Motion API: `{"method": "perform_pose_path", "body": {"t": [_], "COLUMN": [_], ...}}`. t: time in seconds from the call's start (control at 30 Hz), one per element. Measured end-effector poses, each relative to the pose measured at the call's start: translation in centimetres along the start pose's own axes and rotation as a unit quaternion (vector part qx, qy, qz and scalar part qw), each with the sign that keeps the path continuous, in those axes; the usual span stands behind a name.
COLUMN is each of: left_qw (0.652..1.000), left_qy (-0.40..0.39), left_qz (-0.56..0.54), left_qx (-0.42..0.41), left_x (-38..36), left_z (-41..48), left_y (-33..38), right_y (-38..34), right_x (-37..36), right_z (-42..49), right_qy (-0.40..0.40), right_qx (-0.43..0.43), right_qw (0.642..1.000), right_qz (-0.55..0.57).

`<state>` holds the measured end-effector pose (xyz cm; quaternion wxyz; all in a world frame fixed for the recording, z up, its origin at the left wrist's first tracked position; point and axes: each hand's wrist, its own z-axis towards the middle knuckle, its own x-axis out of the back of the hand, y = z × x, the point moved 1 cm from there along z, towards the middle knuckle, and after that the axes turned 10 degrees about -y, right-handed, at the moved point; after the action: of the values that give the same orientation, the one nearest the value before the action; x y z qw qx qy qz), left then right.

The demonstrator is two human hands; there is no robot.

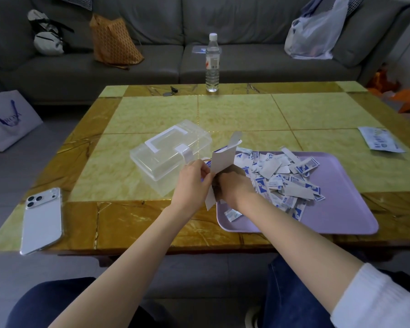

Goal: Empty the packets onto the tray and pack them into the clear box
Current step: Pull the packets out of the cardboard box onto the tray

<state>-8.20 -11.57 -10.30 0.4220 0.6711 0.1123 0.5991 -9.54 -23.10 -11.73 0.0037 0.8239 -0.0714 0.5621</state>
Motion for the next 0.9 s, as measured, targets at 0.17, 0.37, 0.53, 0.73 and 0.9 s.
{"method": "perform_pose_path", "body": {"t": [0.17,0.37,0.53,0.73,0.9], "left_qw": [1.000,1.000,1.000,0.999,0.999], "left_qy": [0.005,0.002,-0.004,0.001,0.005], "left_qz": [0.008,0.011,0.011,-0.006,-0.015], "left_qx": [0.007,0.018,0.028,0.035,0.034], "left_x": [0.5,0.7,0.6,0.6,0.6], "left_z": [0.2,0.9,1.2,1.4,1.5], "left_y": [-0.4,-0.9,-1.1,-0.8,-0.5], "right_y": [0.1,0.9,4.5,9.8,10.6], "right_x": [-0.2,0.0,0.3,0.1,0.3], "right_z": [-0.3,-1.5,-2.7,-3.0,-2.9], "right_qy": [0.030,0.105,0.148,0.172,0.167], "right_qx": [0.021,0.099,0.076,-0.049,-0.103], "right_qw": [0.999,0.987,0.980,0.979,0.976], "right_qz": [0.008,0.070,0.110,0.100,0.095]}}
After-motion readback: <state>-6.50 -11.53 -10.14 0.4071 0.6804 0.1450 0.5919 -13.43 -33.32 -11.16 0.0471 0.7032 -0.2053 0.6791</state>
